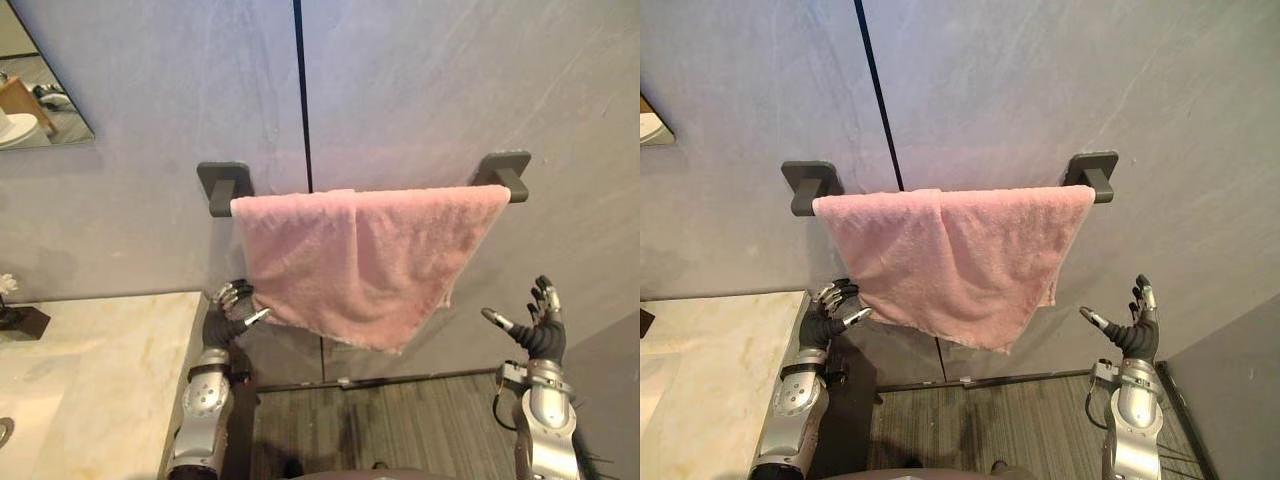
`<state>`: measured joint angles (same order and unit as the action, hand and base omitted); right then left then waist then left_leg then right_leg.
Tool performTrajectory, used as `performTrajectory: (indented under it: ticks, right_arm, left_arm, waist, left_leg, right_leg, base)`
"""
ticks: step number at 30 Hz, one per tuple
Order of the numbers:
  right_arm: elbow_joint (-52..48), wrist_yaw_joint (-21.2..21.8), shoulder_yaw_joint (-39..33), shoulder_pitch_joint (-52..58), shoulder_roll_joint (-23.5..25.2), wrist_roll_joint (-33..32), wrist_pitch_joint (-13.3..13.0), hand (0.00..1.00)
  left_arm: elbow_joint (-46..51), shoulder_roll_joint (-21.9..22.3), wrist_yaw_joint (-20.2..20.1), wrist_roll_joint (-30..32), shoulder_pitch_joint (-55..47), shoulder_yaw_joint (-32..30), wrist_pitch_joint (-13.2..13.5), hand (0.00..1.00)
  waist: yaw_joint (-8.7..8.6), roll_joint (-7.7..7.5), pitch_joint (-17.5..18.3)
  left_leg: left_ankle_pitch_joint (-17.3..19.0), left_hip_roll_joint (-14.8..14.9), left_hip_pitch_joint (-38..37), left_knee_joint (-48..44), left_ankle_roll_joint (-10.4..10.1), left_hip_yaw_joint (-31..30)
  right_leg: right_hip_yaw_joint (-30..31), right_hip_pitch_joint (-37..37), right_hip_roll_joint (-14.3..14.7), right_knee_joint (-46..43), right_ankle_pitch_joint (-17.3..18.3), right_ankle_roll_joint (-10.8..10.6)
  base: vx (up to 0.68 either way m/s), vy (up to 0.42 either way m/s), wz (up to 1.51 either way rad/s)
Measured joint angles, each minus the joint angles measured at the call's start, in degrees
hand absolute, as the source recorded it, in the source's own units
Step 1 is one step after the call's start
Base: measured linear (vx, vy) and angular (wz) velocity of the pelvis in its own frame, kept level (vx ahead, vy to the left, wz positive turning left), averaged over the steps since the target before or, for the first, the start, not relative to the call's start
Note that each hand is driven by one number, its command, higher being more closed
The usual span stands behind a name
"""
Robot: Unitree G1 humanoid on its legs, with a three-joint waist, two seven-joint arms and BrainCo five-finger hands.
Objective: Organize washtable
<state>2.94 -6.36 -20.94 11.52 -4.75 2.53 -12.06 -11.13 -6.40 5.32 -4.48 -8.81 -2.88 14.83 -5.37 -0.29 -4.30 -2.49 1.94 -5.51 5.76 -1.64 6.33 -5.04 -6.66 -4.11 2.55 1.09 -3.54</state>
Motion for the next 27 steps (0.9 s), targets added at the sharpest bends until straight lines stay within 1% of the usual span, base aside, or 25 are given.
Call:
performTrajectory:
  ticks: [4, 6, 8, 9, 10, 14, 15, 18, 19, 23, 25, 27]
  right_arm:
    - [7.3, 0.0, -1.1, 0.8, 0.0, 1.1, 0.1, 0.0]
    - [11.2, 0.0, -1.1, 1.5, 0.0, 1.9, 0.2, 0.0]
    - [14.8, 0.1, -1.0, 1.5, 0.0, 2.5, 0.7, 0.0]
    - [18.1, 0.2, -1.0, 1.4, 0.0, 2.5, 1.2, 0.0]
    - [20.2, 0.3, -1.0, 1.3, -0.1, 2.4, 1.2, 0.0]
    - [30.0, 0.6, -0.2, 0.9, -0.2, 1.7, 1.4, 0.0]
    - [33.4, 1.3, 0.5, 0.7, -0.5, 1.3, 1.5, 0.0]
    - [38.6, 1.7, 1.3, 0.6, -1.2, 1.3, 1.8, 0.0]
    - [40.0, 1.8, 1.4, 0.6, -1.5, 1.4, 2.3, 0.0]
    - [42.1, 2.8, 1.8, 0.6, -2.6, 1.6, 2.7, 0.0]
    - [43.2, 2.9, 1.9, 0.2, -3.0, 1.6, 2.8, 0.0]
    - [43.6, 2.9, 3.1, 0.0, -3.6, 2.2, 3.5, 0.0]
  left_arm:
    - [-0.4, 0.2, -0.2, -0.3, -3.2, -0.1, 0.0, 0.0]
    - [-2.1, 0.2, -0.3, -0.5, -4.2, -0.1, 0.0, 0.0]
    - [-5.3, 0.2, -0.4, -0.4, -4.3, -0.2, -0.1, 0.0]
    - [-8.2, 0.2, -0.4, -0.4, -4.3, -0.3, -0.7, 0.0]
    - [-9.7, 0.2, -0.8, 0.0, -4.3, -0.2, -0.8, 0.0]
    - [-18.5, 0.2, -1.8, 0.8, -4.2, -0.1, -1.4, 0.0]
    - [-21.6, 0.1, -1.8, 1.7, -4.2, -0.1, -2.1, 0.0]
    - [-27.0, -0.1, -2.5, 3.8, -4.3, -0.2, -2.6, 0.0]
    - [-28.6, -0.2, -2.7, 5.1, -4.4, -0.2, -3.1, 0.0]
    - [-31.2, -0.4, -2.9, 7.5, -5.3, -0.2, -3.3, 0.0]
    - [-32.5, -0.5, -2.9, 7.6, -5.3, -0.2, -3.3, 0.0]
    - [-33.5, -0.6, -2.9, 8.1, -5.5, -0.2, -3.3, 0.0]
  waist:
    - [0.03, 0.01, 0.0]
    - [0.24, 0.08, 0.0]
    - [0.66, 0.25, -0.1]
    - [1.23, 0.36, -0.2]
    - [1.34, 0.34, -0.2]
    - [1.32, 0.12, -0.5]
    - [1.31, 0.06, -0.8]
    - [1.37, 0.13, -0.9]
    - [1.41, 0.21, -1.0]
    - [1.42, 0.29, -1.2]
    - [1.48, 0.29, -1.2]
    - [1.61, 0.17, -1.3]
  left_leg:
    - [0.0, -0.1, 0.1, 0.0, 0.0, -0.7]
    - [0.0, -0.1, 0.1, 0.0, 0.0, -1.1]
    - [0.0, -0.1, 0.1, 0.0, 0.0, -1.2]
    - [0.0, -0.1, 0.0, 0.0, 0.0, -1.3]
    - [0.0, -0.1, 0.0, 0.0, 0.0, -1.3]
    - [0.0, -0.2, -1.1, 0.1, -0.1, -1.7]
    - [0.0, -0.1, -1.4, 0.1, -0.1, -1.7]
    - [0.0, -0.1, -1.5, 0.1, -0.1, -1.6]
    - [0.0, -0.1, -1.7, 0.1, -0.1, -1.6]
    - [0.1, -0.1, -2.6, 0.2, -0.1, -1.5]
    - [0.1, 0.0, -2.8, 0.2, -0.1, -1.4]
    - [0.1, 0.0, -2.9, 0.2, -0.2, -1.2]
  right_leg:
    - [-1.0, -0.2, 0.0, -0.1, 0.2, -0.1]
    - [-1.3, -0.2, 0.0, -0.4, 0.6, -0.4]
    - [-1.4, -0.3, 0.0, -0.4, 0.6, -0.4]
    - [-1.5, -0.4, 0.0, -0.4, 0.6, -0.4]
    - [-1.6, -0.5, 0.0, -0.4, 0.7, -0.4]
    - [-2.5, -1.8, 0.0, -0.5, 1.1, -0.3]
    - [-2.5, -2.1, 0.0, -0.6, 1.2, -0.2]
    - [-2.4, -2.1, 0.0, -0.8, 1.2, -0.2]
    - [-2.4, -2.1, 0.0, -1.1, 1.4, -0.1]
    - [-2.2, -2.2, -0.1, -2.6, 2.3, -0.3]
    - [-2.1, -2.2, -0.1, -2.8, 2.3, -0.3]
    - [-1.7, -2.2, 0.0, -2.9, 2.4, -0.3]
  base:
    - [-0.01, -0.009, 0.08]
    - [-0.01, -0.02, 0.12]
    - [-0.01, -0.016, 0.04]
    - [-0.01, -0.01, 0.03]
    - [-0.01, -0.019, 0.08]
    - [-0.02, -0.021, 0.09]
    - [-0.04, -0.014, 0.0]
    - [-0.04, -0.013, 0.0]
    - [-0.04, -0.014, -0.01]
    - [-0.03, -0.009, -0.02]
    - [-0.04, -0.004, -0.03]
    - [-0.04, -0.002, -0.07]
